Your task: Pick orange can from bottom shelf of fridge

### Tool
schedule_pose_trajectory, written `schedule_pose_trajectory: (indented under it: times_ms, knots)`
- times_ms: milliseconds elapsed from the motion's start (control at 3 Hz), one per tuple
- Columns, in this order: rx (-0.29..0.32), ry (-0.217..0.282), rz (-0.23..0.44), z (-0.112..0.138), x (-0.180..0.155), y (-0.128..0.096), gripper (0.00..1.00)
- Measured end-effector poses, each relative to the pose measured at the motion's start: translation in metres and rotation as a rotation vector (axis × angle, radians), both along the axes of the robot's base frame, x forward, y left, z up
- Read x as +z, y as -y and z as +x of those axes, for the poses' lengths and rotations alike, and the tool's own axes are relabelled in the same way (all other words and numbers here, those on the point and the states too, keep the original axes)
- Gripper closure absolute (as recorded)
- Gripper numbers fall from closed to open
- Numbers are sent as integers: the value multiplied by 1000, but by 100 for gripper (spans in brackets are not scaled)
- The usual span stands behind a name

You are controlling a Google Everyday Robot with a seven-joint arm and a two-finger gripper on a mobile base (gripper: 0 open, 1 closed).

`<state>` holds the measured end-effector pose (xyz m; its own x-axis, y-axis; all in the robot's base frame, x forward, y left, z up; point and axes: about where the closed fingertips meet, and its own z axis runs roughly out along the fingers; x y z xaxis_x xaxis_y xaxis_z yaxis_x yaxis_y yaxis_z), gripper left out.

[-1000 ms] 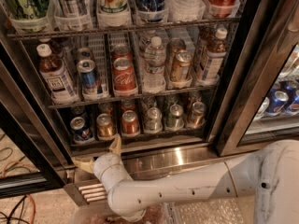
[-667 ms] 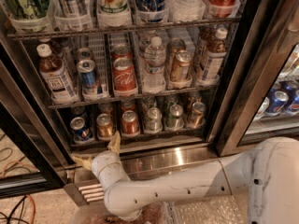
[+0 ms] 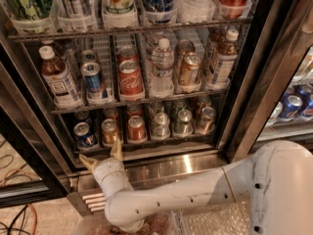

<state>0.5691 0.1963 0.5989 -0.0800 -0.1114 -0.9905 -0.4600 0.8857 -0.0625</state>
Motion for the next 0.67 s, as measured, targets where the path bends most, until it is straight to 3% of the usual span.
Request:
schedule_pose_trajectory:
  times_ms: [667]
  knots:
    - [-74,-1,7,9,-4,19,20]
